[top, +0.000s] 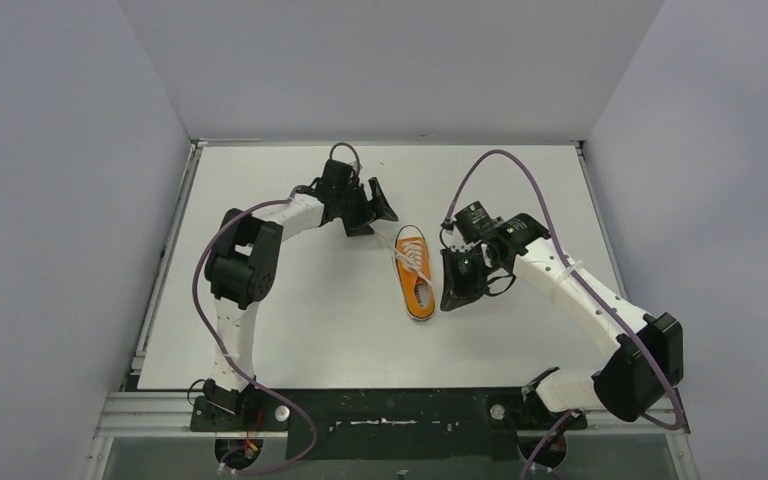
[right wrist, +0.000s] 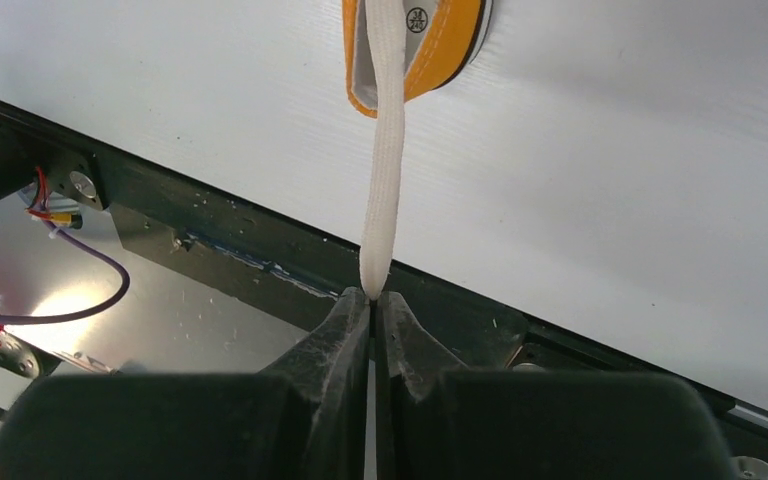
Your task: Tie the shoes
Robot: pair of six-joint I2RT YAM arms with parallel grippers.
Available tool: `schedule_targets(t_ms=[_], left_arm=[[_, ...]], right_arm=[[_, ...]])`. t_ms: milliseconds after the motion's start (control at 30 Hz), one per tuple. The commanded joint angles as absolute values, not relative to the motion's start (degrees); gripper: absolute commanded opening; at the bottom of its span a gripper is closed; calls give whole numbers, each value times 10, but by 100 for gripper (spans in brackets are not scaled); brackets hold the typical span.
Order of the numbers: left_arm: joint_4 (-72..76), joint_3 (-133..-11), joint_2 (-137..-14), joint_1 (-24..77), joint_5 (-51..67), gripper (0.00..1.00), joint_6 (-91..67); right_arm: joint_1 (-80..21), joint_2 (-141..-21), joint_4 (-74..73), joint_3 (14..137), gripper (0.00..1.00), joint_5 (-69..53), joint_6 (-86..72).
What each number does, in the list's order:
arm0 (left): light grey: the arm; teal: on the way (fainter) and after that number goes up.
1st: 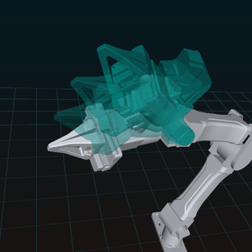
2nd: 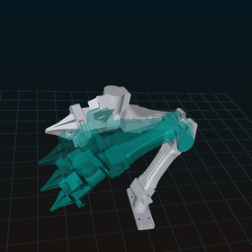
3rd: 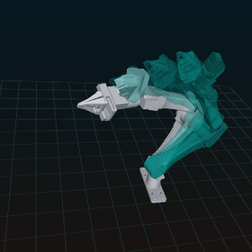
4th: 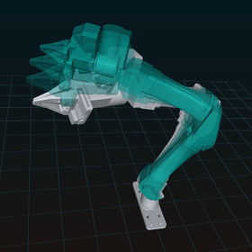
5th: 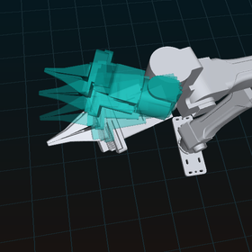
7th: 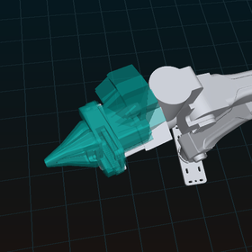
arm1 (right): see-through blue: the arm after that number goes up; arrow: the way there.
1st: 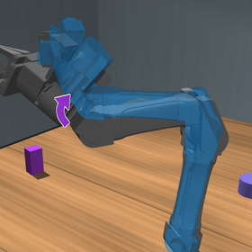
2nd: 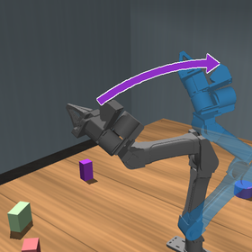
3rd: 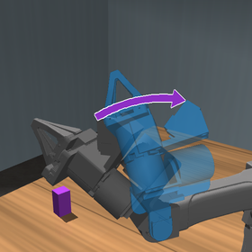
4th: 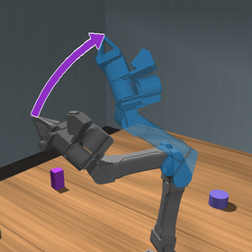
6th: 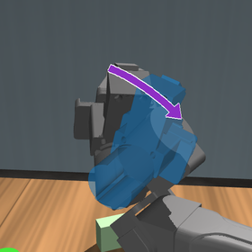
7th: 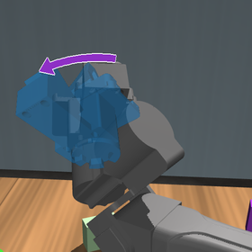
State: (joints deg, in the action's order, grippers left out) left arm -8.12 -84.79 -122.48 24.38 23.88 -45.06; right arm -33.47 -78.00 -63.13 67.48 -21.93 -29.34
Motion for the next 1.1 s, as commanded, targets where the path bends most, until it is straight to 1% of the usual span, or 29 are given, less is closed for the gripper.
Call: schedule_targets(t_ms=[0, 67, 167, 267, 300, 333, 400, 433, 467, 533, 567, 633, 733, 833, 933, 1000, 1067], left_arm=[[-196, -886, -1221, 253, 174, 79, -461], [-223, -870, -1208, 266, 140, 78, -481], [-240, -868, -1213, 278, 123, 78, -506], [-312, -906, -1238, 286, 107, 74, -520], [-320, -910, -1241, 288, 103, 71, -528], [-322, -908, -1242, 289, 96, 64, -535], [-326, -908, -1246, 288, 76, 38, -543], [-330, -916, -1257, 284, 80, 34, -541], [-345, -931, -1271, 280, 88, 28, -535], [-376, -963, -1290, 275, 97, 7, -507], [-390, -972, -1286, 275, 93, 1, -487], [-410, -969, -1258, 274, 74, 0, -444], [-404, -908, -1177, 276, 72, 0, -396], [-384, -835, -1102, 287, 87, 0, -362], [-359, -781, -1054, 290, 101, 0, -358], [-356, -771, -1040, 290, 112, 0, -346], [-377, -779, -1039, 291, 117, 0, -329]], right_arm=[[-313, -751, -644, 696, 0, -201, -283], [-304, -754, -645, 695, 0, -203, -278], [-301, -756, -643, 693, 0, -203, -272], [-299, -756, -644, 697, 0, -195, -265], [-298, -755, -645, 700, 0, -191, -263], [-297, -754, -647, 702, 0, -184, -263], [-291, -746, -651, 708, 0, -169, -267], [-286, -741, -655, 711, 0, -161, -272], [-280, -734, -661, 714, 0, -154, -275], [-265, -720, -674, 721, 0, -131, -279], [-256, -714, -684, 725, 0, -117, -281], [-223, -706, -698, 733, 0, -99, -271], [-156, -711, -707, 750, 0, -74, -242], [-93, -732, -655, 753, 0, -74, -226], [-53, -766, -583, 755, 0, -86, -222], [-34, -796, -547, 766, 0, -93, -223], [-12, -825, -532, 776, 0, -68, -229]])
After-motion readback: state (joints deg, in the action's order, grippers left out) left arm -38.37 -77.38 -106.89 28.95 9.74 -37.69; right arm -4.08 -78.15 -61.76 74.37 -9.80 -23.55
